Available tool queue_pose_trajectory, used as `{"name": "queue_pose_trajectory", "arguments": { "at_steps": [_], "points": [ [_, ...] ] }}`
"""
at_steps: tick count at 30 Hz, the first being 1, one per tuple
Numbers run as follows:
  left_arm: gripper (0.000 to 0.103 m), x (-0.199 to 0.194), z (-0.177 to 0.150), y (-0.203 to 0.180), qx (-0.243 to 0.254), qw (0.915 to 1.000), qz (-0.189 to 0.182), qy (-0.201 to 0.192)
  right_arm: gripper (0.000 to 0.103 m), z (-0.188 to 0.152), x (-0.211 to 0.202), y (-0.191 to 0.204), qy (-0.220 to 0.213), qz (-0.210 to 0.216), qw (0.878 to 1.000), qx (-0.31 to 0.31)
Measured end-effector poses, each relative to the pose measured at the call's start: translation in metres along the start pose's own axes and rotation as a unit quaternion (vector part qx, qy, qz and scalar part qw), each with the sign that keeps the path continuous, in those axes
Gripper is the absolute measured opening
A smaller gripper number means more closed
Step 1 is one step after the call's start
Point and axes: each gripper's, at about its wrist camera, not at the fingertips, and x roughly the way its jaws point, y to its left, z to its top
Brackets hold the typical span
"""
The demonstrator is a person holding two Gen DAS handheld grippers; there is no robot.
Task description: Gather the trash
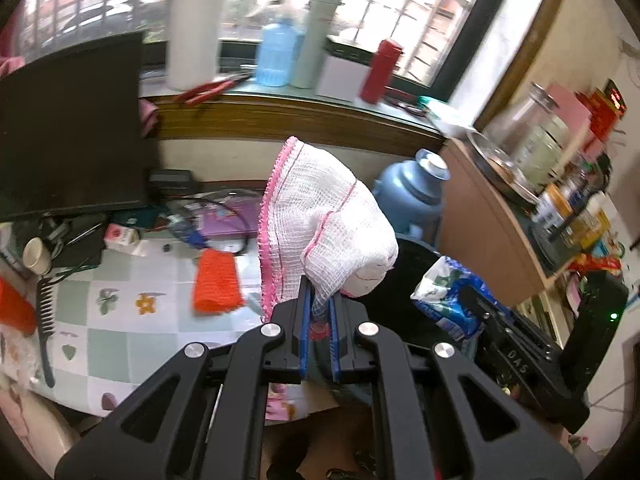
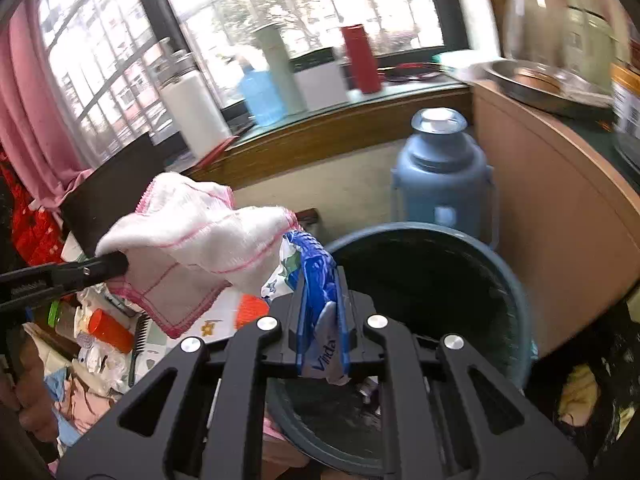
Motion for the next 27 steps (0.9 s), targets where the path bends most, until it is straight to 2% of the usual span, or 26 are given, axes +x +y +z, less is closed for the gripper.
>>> {"name": "queue_pose_trajectory", "arguments": {
  "at_steps": [5,13,27],
  "points": [
    [0.008,0.011,-0.010,-0.035,0.023,0.9995,-0.017,0.013,0.013,-0.010,-0.018,-0.029,-0.004,-0.019,1.000,0.021],
    [0.008,0.030,-0.027,-0.064,0.042,0.9976,-0.034,0.042,0.013,-0.027,-0.034,-0.060,0.002,-0.039,0.998,0.047],
    [0.008,0.064,-0.035,-0.088,0.073,0.9935,-0.048,0.072,0.013,-0.038,-0.034,-0.068,0.023,-0.045,0.997,0.050]
  ]
}}
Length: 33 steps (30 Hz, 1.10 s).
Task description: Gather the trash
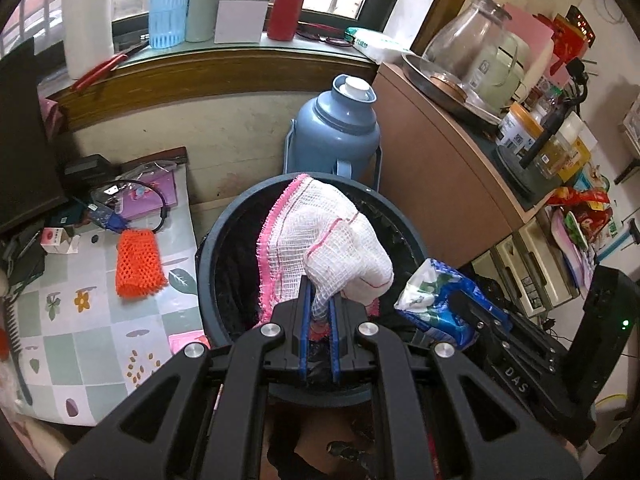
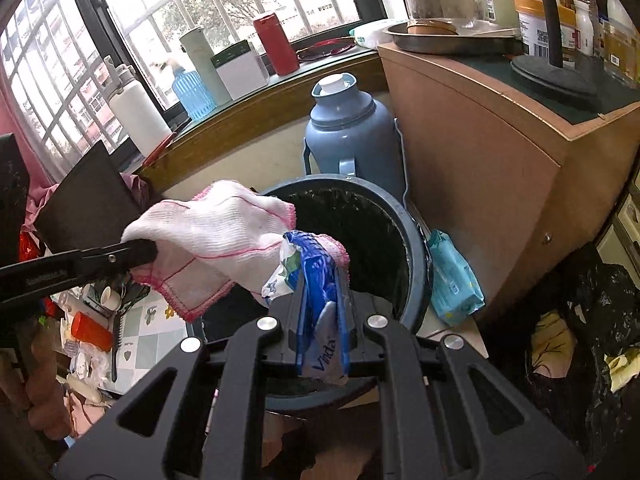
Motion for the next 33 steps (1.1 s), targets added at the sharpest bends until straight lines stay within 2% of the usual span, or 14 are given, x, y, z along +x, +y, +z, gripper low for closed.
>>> {"name": "queue_pose_trajectory", "arguments": {
  "at_steps": [13,33],
  "points": [
    [0.008,0.017,0.001,0.002,-0.004,0.9999,0.003,0.015,0.013,0.002,0.006,-0.001,0.007,-0.004,1.000,-0.003],
    [0.009,0.054,0.012,0.014,-0.021,0.9990,0.001,0.040,0.014,0.008,0.039,0.001,0.040,-0.009,0.999,-0.013]
  ]
}}
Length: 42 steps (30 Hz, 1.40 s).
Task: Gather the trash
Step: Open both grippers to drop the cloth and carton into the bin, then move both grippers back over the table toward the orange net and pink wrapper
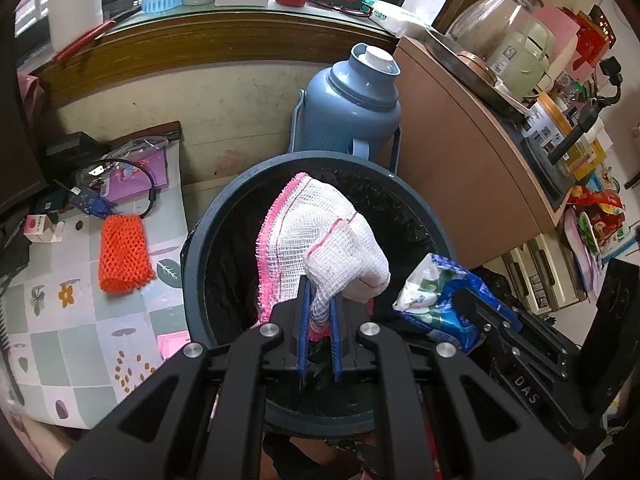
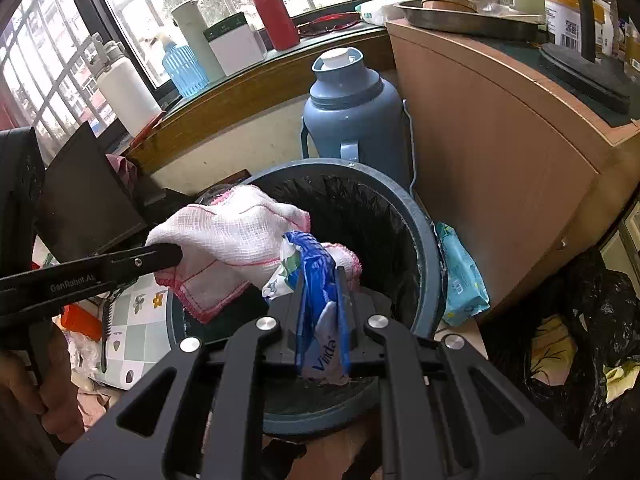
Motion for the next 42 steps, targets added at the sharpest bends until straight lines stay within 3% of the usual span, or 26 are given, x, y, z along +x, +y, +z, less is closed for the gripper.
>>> {"name": "queue_pose_trajectory", "arguments": {
  "at_steps": [6,8,13,20,22,24,36,42],
  "points": [
    [0.009,0.006,0.005,0.004,-0.004,1.0000,-0.002,0.003,0.025,0.003,0.009,-0.001,0.008,-0.002,1.000,0.005],
    [0.009,0.008,0.007,0.005,-0.006,1.0000,-0.002,0.004,0.042,0.004,0.011,-0.002,0.008,0.002,1.000,0.009],
    [0.012,0.011,0.011,0.006,-0.007,1.0000,0.000,0.006,0.059,0.008,0.011,-0.003,-0.001,-0.002,1.000,0.012],
    [0.015,0.016,0.015,0.004,-0.003,0.9999,0.001,0.011,0.062,0.012,0.013,-0.007,-0.004,-0.005,1.000,0.015],
    [0.033,0.016,0.015,0.003,-0.005,0.9999,0.000,0.009,0.062,0.011,0.013,-0.009,-0.003,-0.006,1.000,0.017],
    [0.042,0.015,0.016,0.002,-0.005,1.0000,-0.004,0.002,0.062,0.011,0.012,-0.011,-0.004,-0.007,1.000,0.019],
    [0.045,0.011,0.011,0.004,-0.008,1.0000,0.004,0.001,0.063,0.011,0.009,-0.010,-0.010,-0.001,1.000,0.015],
    [0.055,0.001,0.006,0.019,-0.027,0.9995,0.016,-0.007,0.071,0.014,0.004,0.008,-0.018,0.009,1.000,-0.001]
  ]
}}
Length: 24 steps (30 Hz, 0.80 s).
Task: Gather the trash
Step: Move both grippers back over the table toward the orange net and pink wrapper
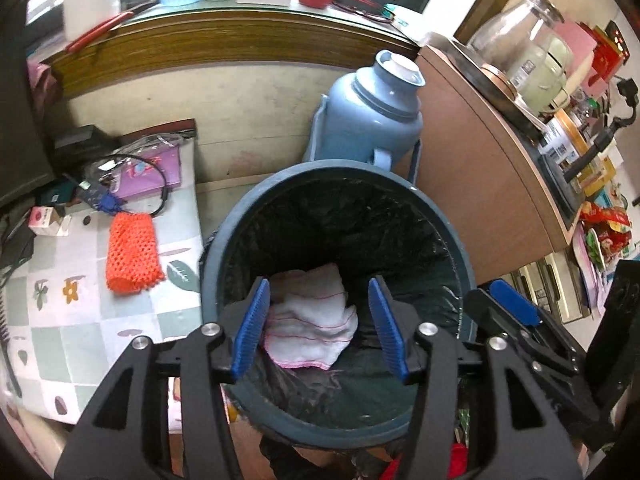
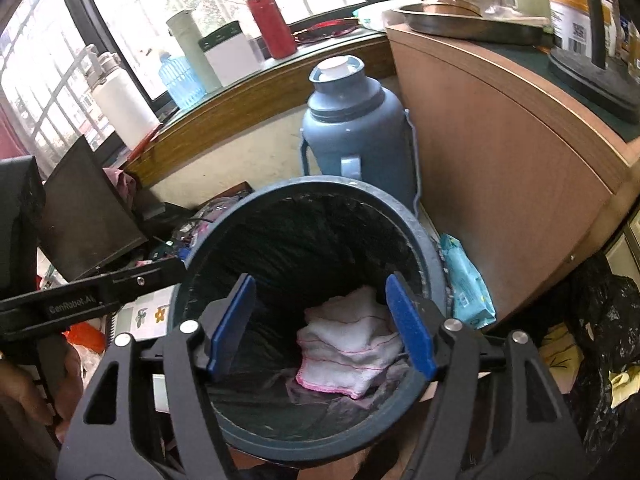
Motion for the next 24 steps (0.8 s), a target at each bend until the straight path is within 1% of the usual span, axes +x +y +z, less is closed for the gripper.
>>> {"name": "queue_pose_trajectory", "arguments": {
  "at_steps": [1,4,5,7,9,13,18,24],
  "points": [
    [0.058,-0.003,-0.001,0.004,-0.005,1.0000,0.003,-0.003,0.074,0.001,-0.001,0.006,-0.002,0.002,1.000,-0.007],
    [0.064,-0.012,-0.001,0.016,-0.020,0.9997,0.008,-0.012,0.082,0.004,-0.002,0.019,-0.008,0.005,1.000,-0.020],
    [0.065,-0.015,-0.001,0.020,-0.025,0.9995,0.010,-0.016,0.083,0.005,-0.002,0.025,-0.010,0.009,1.000,-0.025],
    [0.072,-0.023,-0.002,0.031,-0.037,0.9989,0.016,-0.023,0.084,0.006,-0.002,0.036,-0.012,0.013,0.999,-0.032],
    [0.074,-0.031,-0.003,0.044,-0.051,0.9980,0.020,-0.031,0.086,0.007,-0.001,0.046,-0.012,0.019,0.999,-0.039],
    [0.082,-0.039,-0.006,0.068,-0.077,0.9961,0.028,-0.034,0.089,0.006,0.001,0.068,-0.011,0.028,0.998,-0.053],
    [0.085,-0.046,-0.011,0.100,-0.103,0.9934,0.037,-0.033,0.090,0.001,0.004,0.099,-0.003,0.042,0.996,-0.073],
    [0.086,-0.048,-0.014,0.141,-0.128,0.9905,0.042,-0.028,0.091,-0.012,0.009,0.140,0.014,0.061,0.993,-0.103]
  ]
}}
